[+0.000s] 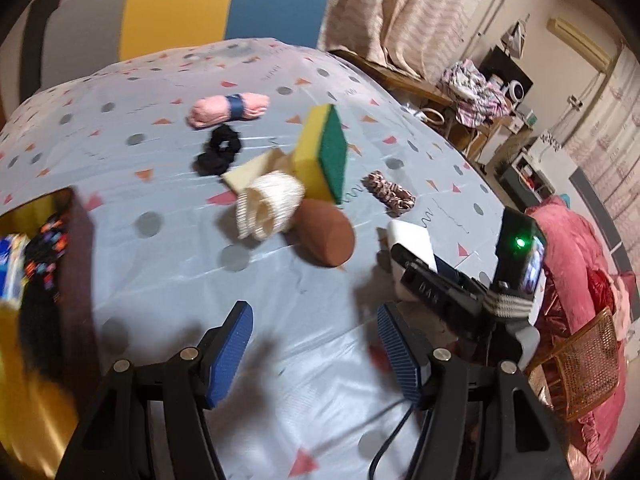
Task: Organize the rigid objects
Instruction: 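Grasp the brown egg-shaped makeup sponge with the left tool while the right tool holds the white sponge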
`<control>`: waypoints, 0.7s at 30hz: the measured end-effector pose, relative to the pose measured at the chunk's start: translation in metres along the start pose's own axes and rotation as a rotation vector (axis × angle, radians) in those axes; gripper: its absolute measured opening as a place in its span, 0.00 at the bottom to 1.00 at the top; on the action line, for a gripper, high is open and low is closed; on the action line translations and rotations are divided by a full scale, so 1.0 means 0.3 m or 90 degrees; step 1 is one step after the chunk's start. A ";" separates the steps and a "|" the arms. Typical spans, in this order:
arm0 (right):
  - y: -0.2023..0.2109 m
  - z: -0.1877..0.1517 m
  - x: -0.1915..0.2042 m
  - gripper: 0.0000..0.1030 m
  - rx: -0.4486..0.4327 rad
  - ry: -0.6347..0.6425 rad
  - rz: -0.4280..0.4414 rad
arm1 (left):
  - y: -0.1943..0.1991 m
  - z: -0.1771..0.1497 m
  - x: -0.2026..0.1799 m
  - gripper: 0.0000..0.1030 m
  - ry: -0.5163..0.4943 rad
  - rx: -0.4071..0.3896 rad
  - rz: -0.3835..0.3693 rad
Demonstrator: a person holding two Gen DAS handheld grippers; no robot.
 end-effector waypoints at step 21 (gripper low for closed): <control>0.009 -0.006 -0.018 0.54 -0.031 -0.034 0.025 | -0.435 0.077 -0.002 0.67 0.086 0.064 0.023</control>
Point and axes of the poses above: each gripper's, at about its wrist camera, not at the fingertips, and y roughly against the way its jaws point, x to its left, z to its top, the point moved 8 cm from there along -y, roughly the way its jaws point, and after that the axes turned 10 degrees about -x, right-handed, at the moved point
